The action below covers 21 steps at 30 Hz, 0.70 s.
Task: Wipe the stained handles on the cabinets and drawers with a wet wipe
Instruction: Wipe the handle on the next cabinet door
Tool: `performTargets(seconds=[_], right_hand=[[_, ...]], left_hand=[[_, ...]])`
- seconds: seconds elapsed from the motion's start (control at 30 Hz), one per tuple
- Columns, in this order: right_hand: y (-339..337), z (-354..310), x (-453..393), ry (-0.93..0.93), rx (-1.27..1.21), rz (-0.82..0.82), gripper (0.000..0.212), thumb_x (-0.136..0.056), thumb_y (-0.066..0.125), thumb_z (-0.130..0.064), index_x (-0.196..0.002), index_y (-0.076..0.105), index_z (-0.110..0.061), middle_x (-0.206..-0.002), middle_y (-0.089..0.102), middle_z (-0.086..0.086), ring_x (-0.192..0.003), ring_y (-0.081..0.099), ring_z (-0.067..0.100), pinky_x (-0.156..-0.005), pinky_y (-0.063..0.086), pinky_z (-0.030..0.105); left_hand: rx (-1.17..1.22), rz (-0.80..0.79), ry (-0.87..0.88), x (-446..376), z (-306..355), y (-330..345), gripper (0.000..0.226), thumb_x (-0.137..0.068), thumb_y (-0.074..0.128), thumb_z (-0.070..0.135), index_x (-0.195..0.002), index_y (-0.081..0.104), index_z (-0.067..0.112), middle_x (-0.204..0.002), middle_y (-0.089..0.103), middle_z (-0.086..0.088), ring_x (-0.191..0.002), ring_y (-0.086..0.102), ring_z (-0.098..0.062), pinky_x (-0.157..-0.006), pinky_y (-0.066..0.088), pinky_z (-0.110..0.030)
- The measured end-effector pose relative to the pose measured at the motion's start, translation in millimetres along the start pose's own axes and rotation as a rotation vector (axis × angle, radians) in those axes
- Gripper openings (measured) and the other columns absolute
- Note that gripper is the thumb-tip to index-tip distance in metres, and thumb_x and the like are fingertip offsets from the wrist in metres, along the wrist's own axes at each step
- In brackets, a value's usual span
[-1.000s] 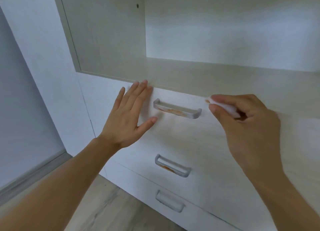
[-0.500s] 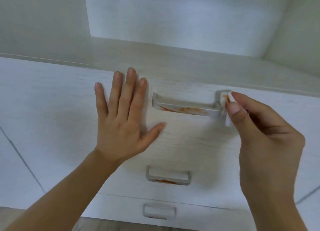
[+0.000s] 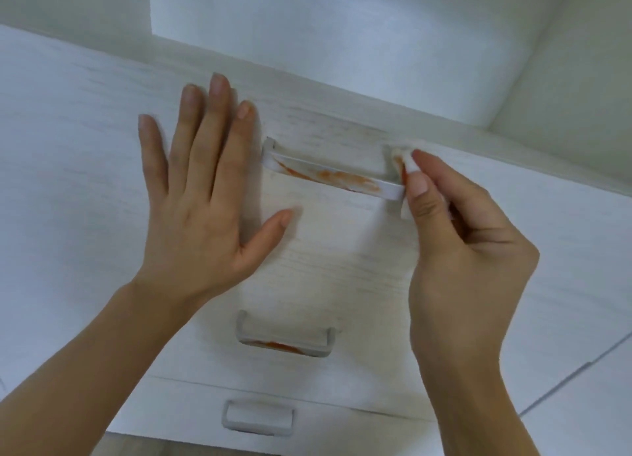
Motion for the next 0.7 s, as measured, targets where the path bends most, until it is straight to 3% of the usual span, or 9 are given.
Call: performTargets(seconds=[0.1,0.23,0.4,0.7], right_hand=[[-3.7,-4.7,13.7,-0.069,0.033,-0.007,0.018,-0.079,0.07,-0.02,-0.09,0.073,-0.034,-0.092,0.071,-0.014,-0.089,0.065,0.0,-0.079,0.045,0.008],[-7.1,-9.4,3.2,-0.155,-0.008,0.033,0.022,-0.08,0.073,-0.014,-0.095,0.073,-0.03,-0.091,0.071,-0.009,-0.091,0.065,0.005,-0.084,0.049,0.015],[1.8,-10.4,17.4,-0.356,0.151,0.01,0.024,-0.082,0.069,-0.007,-0.105,0.066,-0.015,-0.102,0.068,-0.002,-0.102,0.063,0.006,-0.091,0.051,0.028],[-4.5,5.4,11.7,-0.276,0.036,0.056,0.02,-0.082,0.069,-0.012,-0.099,0.069,-0.024,-0.098,0.069,-0.011,-0.097,0.065,0.004,-0.087,0.049,0.016]], left_hand=[[0.005,-0.028,-0.031,4.9,3.9,4.1,0.081,-0.094,0.035,0.056,-0.146,0.017,-0.003,-0.151,0.015,-0.028,-0.14,0.008,-0.041,-0.113,-0.005,-0.051],[0.017,-0.002,-0.053,3.4,3.6,4.2,0.083,-0.092,0.04,0.057,-0.147,0.017,0.0,-0.152,0.015,-0.026,-0.142,0.008,-0.038,-0.114,-0.007,-0.049],[0.06,0.023,-0.089,4.1,2.0,0.9,0.076,-0.092,0.045,0.051,-0.145,0.024,0.0,-0.152,0.02,-0.021,-0.142,0.012,-0.034,-0.115,-0.002,-0.049],[0.103,0.046,-0.082,6.0,3.1,-1.0,0.073,-0.093,0.047,0.048,-0.145,0.026,0.001,-0.153,0.019,-0.019,-0.143,0.013,-0.034,-0.115,-0.001,-0.049]])
Point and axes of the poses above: each hand's wrist, its own x-axis away from the middle knuckle, its own y-axis out of the palm, z = x × y, the point moved 8 cm from there along -x, towards the middle knuckle
